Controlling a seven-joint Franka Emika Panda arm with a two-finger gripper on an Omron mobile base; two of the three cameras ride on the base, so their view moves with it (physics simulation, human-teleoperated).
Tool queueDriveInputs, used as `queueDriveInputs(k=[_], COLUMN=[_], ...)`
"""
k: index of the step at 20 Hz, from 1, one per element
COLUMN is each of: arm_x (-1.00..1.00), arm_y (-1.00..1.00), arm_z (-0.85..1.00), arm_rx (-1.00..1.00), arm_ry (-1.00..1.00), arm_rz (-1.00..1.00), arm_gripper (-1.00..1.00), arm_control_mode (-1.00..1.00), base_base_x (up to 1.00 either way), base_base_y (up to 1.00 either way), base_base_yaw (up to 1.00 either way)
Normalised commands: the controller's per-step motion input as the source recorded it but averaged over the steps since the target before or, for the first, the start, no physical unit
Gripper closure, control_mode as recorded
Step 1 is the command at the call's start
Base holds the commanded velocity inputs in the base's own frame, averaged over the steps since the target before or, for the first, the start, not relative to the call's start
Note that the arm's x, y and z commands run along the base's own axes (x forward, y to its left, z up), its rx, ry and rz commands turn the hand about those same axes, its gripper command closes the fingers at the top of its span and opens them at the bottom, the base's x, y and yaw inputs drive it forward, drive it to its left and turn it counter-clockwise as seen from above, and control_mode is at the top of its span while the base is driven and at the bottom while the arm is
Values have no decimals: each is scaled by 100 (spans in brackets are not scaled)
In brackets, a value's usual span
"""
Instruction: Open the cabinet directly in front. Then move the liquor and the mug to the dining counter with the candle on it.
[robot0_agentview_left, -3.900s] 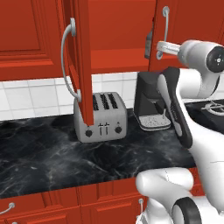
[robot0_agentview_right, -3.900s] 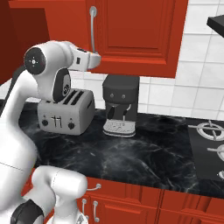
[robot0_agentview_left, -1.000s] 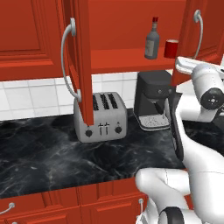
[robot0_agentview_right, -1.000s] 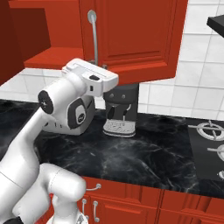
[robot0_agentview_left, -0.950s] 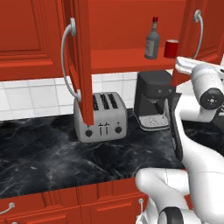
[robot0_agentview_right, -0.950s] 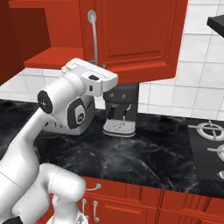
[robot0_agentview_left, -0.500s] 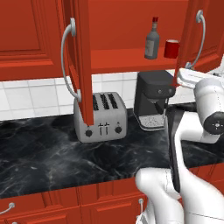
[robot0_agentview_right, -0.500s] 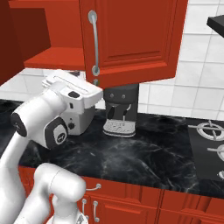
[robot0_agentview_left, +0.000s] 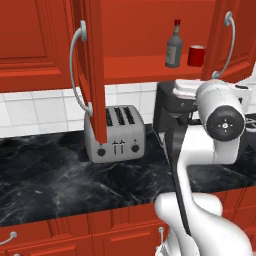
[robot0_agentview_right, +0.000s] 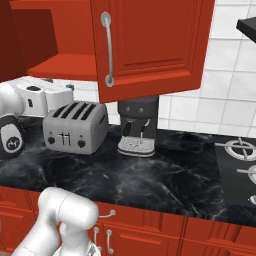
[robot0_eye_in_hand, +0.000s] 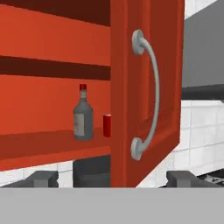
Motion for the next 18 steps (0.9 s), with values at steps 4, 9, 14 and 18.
queueDriveInputs(k=[4,9,14,18], arm_x=[62,100,100,100], arm_y=[82,4,-16,-16], arm_z=[0,-7,-20,-24], arm_rx=[-10,-4,-1,-1], arm_ry=[35,11,4,5], arm_rz=[0,-4,0,0], arm_gripper=[-100,-100,-100,-100], arm_control_mode=[-100,-100,-100,-100], base_base_x=[0,0,0,0], base_base_y=[0,0,0,0], base_base_yaw=[0,0,0,0])
